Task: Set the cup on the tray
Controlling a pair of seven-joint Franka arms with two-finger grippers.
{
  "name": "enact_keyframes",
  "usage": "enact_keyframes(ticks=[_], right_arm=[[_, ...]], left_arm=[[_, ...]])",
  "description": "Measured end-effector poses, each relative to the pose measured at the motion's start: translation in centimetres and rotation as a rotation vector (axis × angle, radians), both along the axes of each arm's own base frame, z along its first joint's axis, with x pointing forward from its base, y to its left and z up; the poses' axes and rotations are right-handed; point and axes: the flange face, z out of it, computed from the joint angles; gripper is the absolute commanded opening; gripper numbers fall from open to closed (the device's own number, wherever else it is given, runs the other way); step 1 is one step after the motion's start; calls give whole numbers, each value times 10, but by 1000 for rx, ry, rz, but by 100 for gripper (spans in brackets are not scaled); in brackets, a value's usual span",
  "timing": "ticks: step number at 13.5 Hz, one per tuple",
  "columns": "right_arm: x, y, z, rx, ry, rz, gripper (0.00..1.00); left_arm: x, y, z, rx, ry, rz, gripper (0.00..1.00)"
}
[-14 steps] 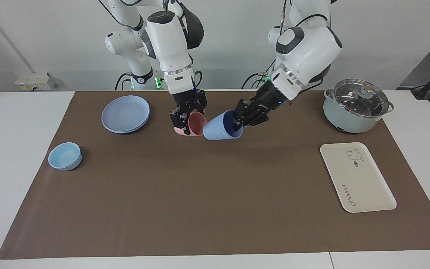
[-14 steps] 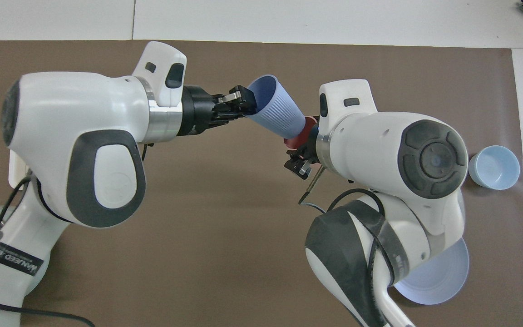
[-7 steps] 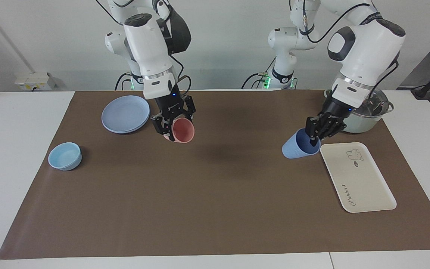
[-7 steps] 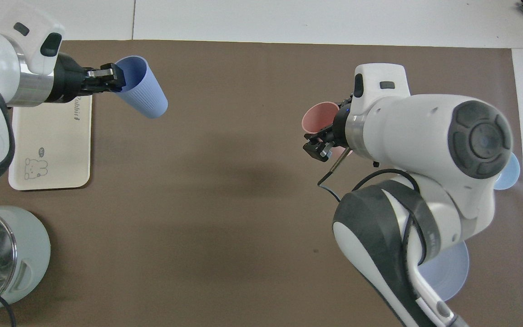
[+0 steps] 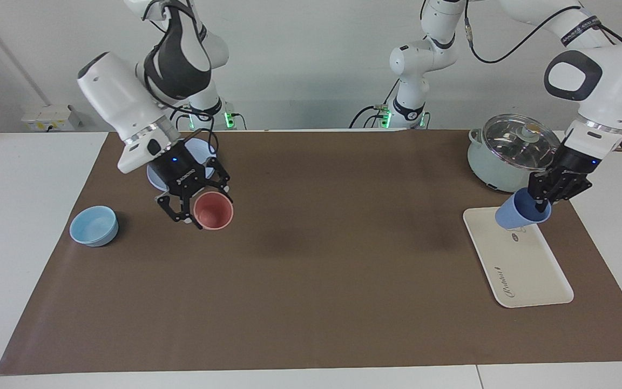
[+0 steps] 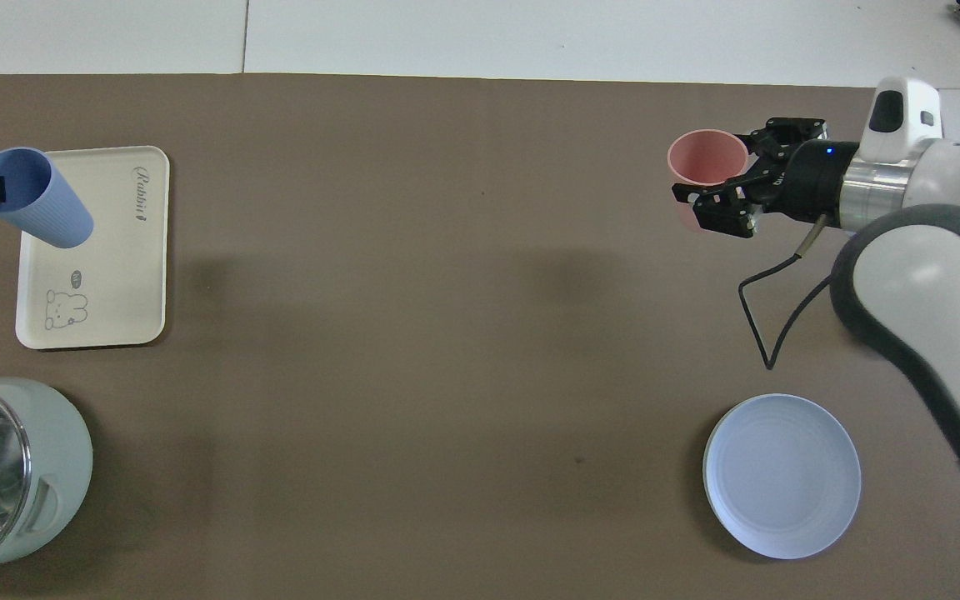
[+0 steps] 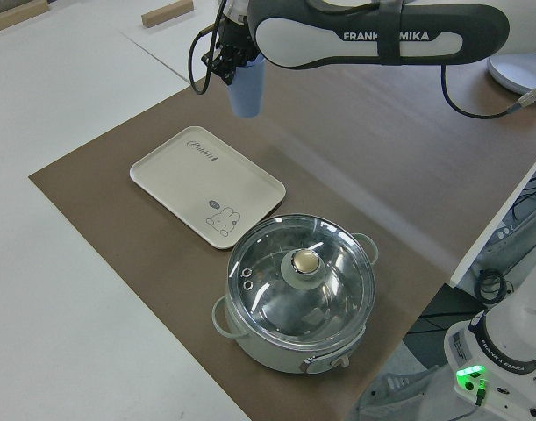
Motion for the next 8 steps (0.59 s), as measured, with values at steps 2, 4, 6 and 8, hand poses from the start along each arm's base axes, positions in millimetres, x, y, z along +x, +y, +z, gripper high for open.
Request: enact_keyframes(ticks=[2, 4, 6, 8], right_arm=[[5, -42, -35, 64, -60, -1, 0], [10, -63, -65, 130, -137, -1, 0], [14, -73, -97, 173, -207, 16, 0], [14, -80, -123, 201, -224, 35, 0]], left_arm=[[0, 16, -25, 18, -36, 27, 0], [6, 24, -55, 20, -73, 60, 0], [14, 35, -84, -53, -107, 137, 0], [20, 45, -105, -81, -125, 183, 0]])
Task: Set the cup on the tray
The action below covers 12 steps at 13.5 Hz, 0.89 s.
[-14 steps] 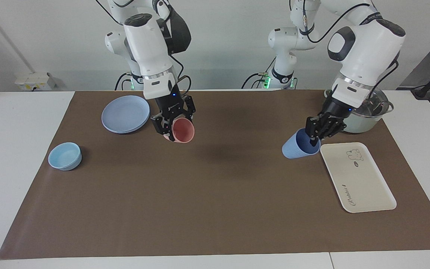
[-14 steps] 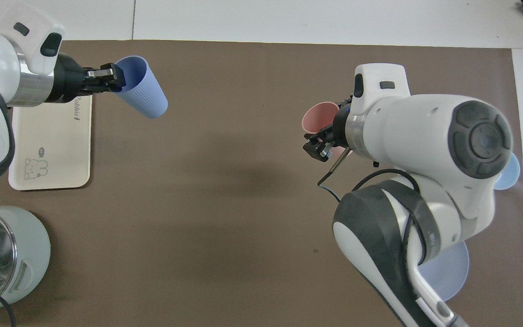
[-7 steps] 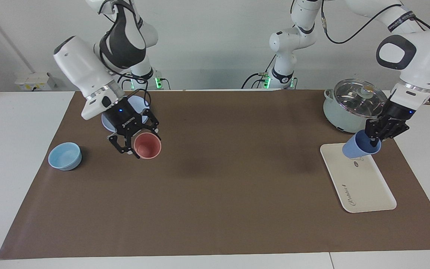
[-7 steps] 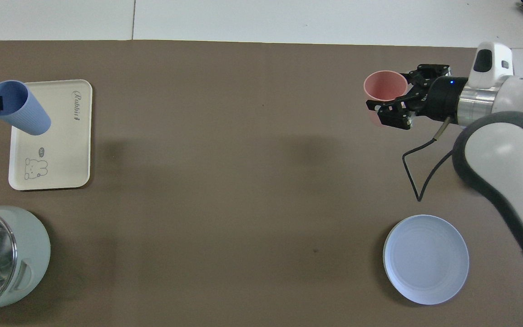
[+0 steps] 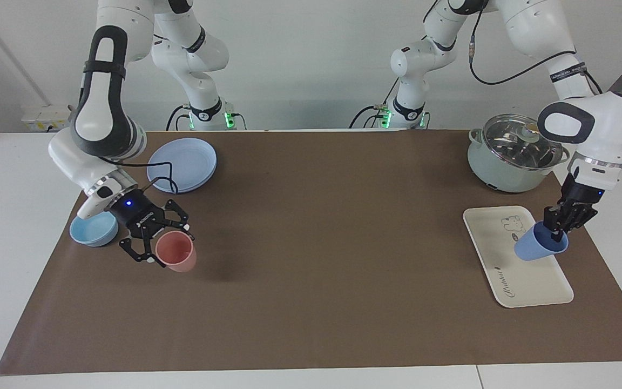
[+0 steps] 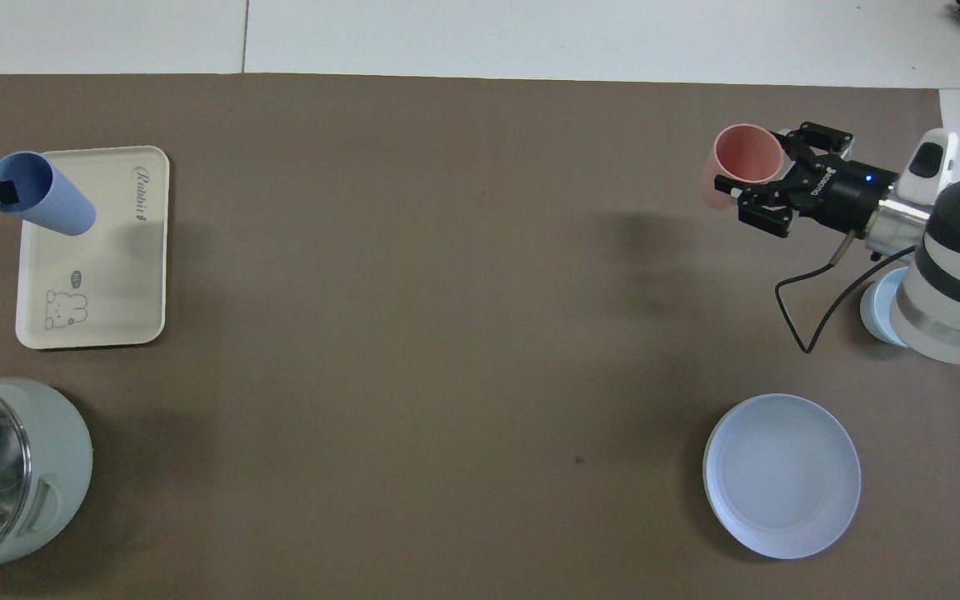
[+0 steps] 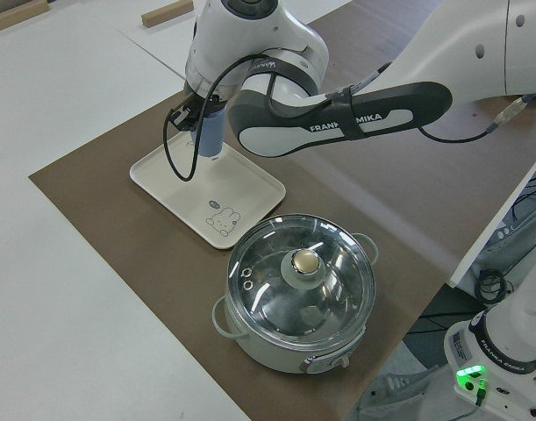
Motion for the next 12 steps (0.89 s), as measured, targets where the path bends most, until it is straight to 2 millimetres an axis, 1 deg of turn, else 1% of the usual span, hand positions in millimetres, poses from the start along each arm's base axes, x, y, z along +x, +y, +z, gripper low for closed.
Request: enact_keyframes(ticks=[1, 2, 4, 5, 6, 7, 10, 11, 12], right_arm=[[0, -8, -13, 17, -11, 13, 0], [-2, -19, -28, 33, -31, 35, 0], [-8, -51, -64, 51, -67, 69, 0], [-11, -63, -79, 58, -70, 74, 0], [-13, -68, -89, 67, -66, 77, 0], [-13, -68, -95, 73, -63, 77, 0], [-15, -64, -101, 84, -60, 78, 0], [-17, -63, -104, 83, -58, 80, 33], [-19, -63, -107, 82, -56, 80, 99]], left_arm=[[2, 3, -8, 1, -3, 8, 0], [4, 6, -15, 7, -6, 7, 0], [4, 14, -26, 26, -13, -4, 0], [4, 19, -30, 33, -16, -4, 0], [4, 22, -34, 37, -18, -2, 0], [5, 23, -35, 39, -19, -1, 0], [5, 24, -40, 35, -15, 1, 0], [5, 24, -43, 32, -12, 3, 0], [6, 24, -47, 29, -10, 5, 0]])
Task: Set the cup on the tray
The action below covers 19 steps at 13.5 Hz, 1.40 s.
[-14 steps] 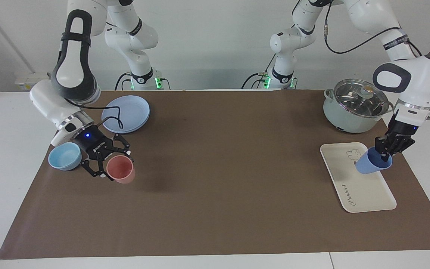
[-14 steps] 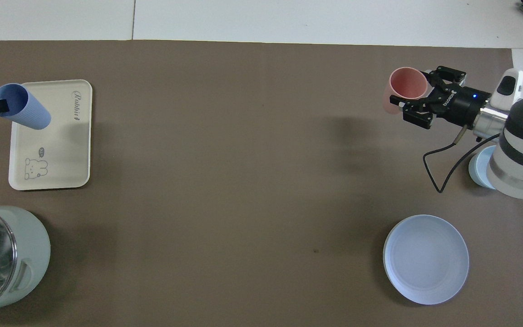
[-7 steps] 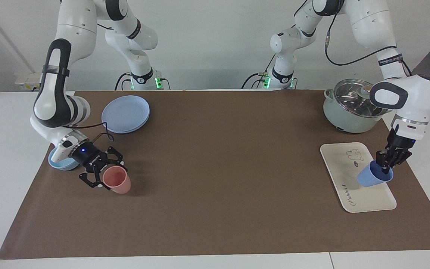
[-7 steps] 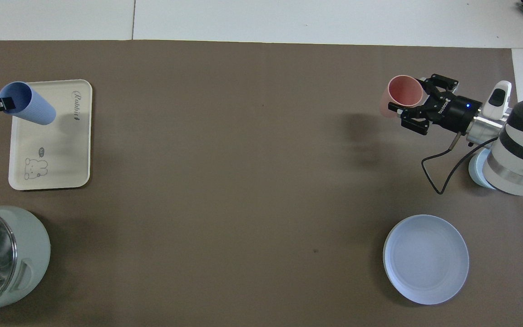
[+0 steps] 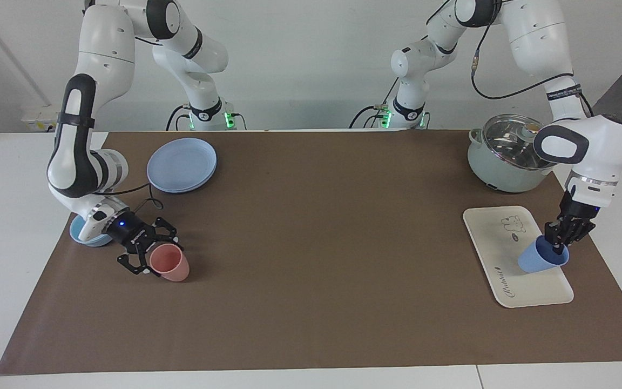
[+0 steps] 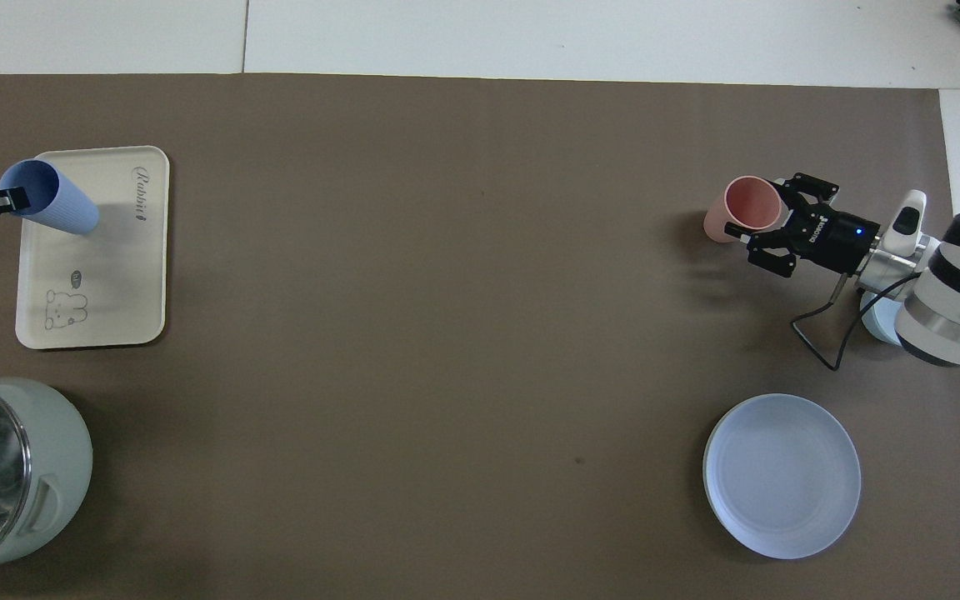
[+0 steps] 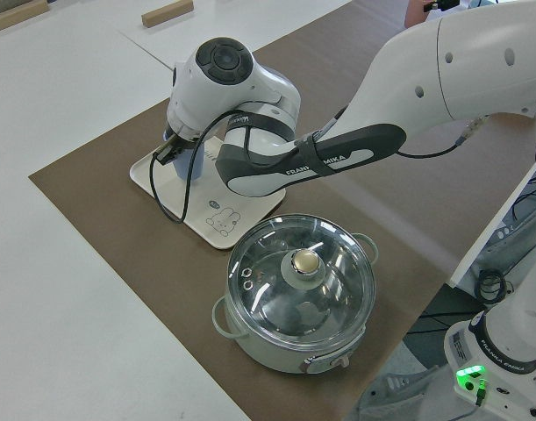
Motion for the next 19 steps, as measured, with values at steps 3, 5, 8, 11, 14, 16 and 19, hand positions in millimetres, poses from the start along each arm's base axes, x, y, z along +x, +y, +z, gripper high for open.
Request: enact_keyframes(ticks=[3, 5, 8, 11, 14, 16, 19], right_arm=[[-4, 0, -5, 2, 8, -2, 100], [-4, 1, -5, 6, 9, 0, 100], [-3, 4, 3, 23, -6, 16, 100], [-1, 3, 39, 28, -40, 6, 100], [-5, 0, 102, 21, 56, -8, 100], [-15, -3, 153, -51, 157, -18, 100], [-29, -5, 203, -247, 305, -59, 100]], left_arm=[[0, 1, -4, -3, 4, 3, 27], [0, 1, -4, -1, -2, 6, 80], [1, 2, -3, 2, -9, 8, 100], [5, -2, 5, -5, -11, -4, 100], [16, -14, 31, -81, 80, -69, 100], [20, -23, 68, -142, 156, -113, 100], [14, -39, 121, -149, 255, -174, 100]])
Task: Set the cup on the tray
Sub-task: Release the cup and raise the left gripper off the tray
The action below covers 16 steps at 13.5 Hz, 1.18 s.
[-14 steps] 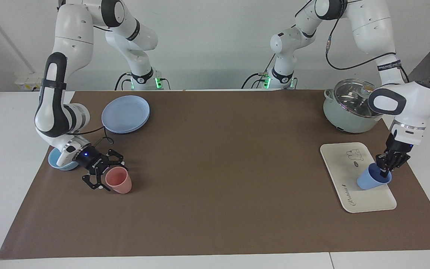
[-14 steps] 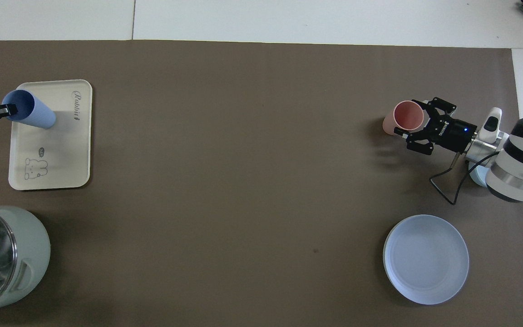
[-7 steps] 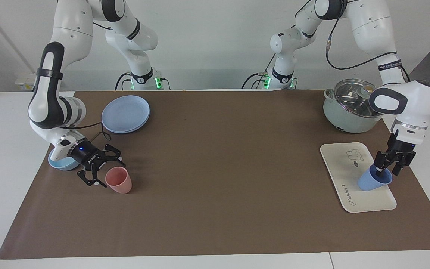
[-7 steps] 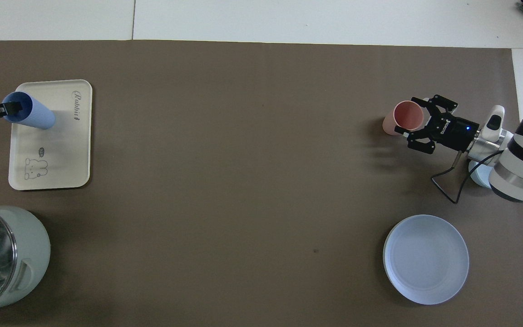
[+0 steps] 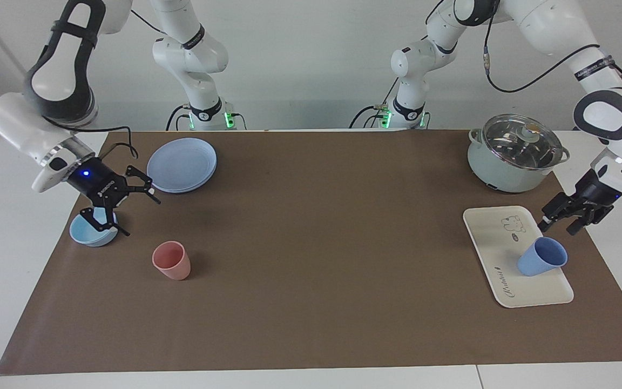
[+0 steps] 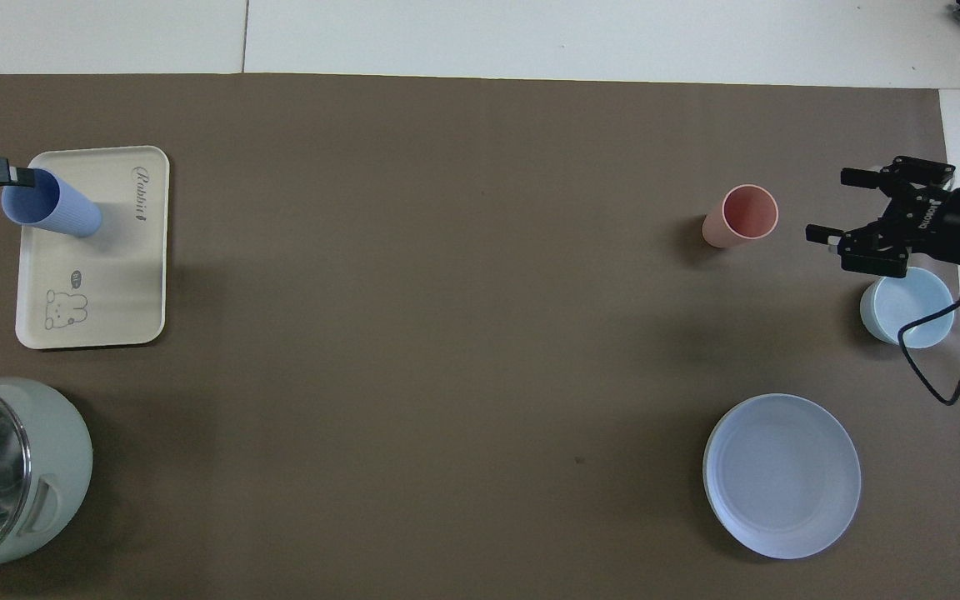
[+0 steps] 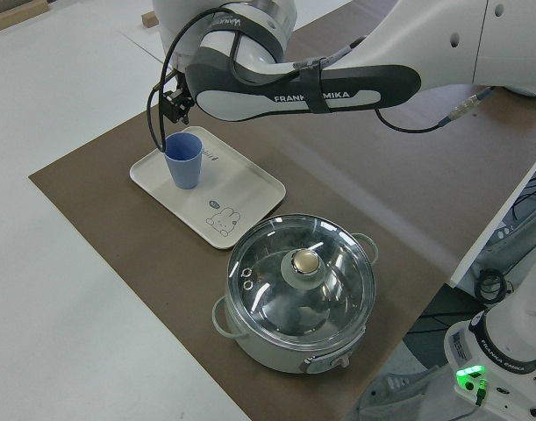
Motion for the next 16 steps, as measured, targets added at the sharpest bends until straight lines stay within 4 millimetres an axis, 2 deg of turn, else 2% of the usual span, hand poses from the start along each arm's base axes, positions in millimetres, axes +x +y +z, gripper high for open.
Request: enact_keyframes(ticks=[1, 3, 6, 8, 11, 13, 14, 16], right_arm=[[-2, 5, 13, -76, 53, -16, 100], [-2, 32, 33, -204, 153, -79, 100], [1, 85, 40, -364, 241, -184, 100], [1, 121, 39, -454, 287, -279, 100], [-5, 171, 37, -505, 341, -428, 100], [-14, 192, 43, -484, 421, -549, 100], [-19, 193, 54, -470, 467, -613, 100], [-28, 180, 91, -454, 528, -701, 100]], left_arm=[[-3, -13, 14, 20, 38, -34, 100], [-10, -58, 33, 113, 129, -125, 100], [-18, -134, 49, 301, 199, -262, 100], [-28, -166, 62, 366, 216, -300, 100], [-46, -173, 88, 378, 225, -276, 100], [-55, -178, 103, 378, 222, -213, 100], [-57, -182, 105, 378, 222, -189, 100], [-58, -187, 102, 376, 229, -160, 100]])
